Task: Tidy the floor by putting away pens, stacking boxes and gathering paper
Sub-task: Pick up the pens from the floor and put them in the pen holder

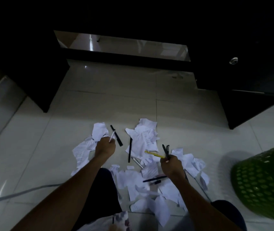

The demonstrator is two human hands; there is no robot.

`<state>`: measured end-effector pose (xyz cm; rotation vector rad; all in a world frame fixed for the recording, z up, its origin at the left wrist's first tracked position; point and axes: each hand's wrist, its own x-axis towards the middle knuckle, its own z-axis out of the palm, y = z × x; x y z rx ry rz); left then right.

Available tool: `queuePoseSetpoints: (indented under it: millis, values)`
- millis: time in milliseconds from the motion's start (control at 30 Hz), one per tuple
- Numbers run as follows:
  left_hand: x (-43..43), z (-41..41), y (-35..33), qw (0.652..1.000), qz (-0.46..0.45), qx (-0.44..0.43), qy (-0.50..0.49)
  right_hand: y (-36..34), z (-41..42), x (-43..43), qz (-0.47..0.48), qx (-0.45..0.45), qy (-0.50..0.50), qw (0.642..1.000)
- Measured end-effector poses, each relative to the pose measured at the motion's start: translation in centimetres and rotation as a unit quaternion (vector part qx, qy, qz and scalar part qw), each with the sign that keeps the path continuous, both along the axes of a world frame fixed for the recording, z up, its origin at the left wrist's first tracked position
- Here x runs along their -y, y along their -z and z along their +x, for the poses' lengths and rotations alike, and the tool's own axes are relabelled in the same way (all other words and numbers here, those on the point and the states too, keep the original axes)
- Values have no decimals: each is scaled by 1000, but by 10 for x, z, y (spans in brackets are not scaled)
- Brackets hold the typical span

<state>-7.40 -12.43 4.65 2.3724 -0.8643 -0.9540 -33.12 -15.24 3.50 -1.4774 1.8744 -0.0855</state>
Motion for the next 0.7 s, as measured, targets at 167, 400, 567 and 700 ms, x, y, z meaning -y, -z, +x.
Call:
queuePoseSetpoints:
  millis: [167,400,567,700]
  values:
    - [21,6,17,1000,-11,-9,-25,16,-22,27,34,-33,11,999]
    - [46,22,63,994,21,-89,-57,41,-25,82,21,-34,42,998]
    - [76,21,73,994,78,-55,-48,59,-17,102,50,-37,20,998]
    - [94,17,83,989,137,-39,-34,68,-14,110,68,-70,-34,995]
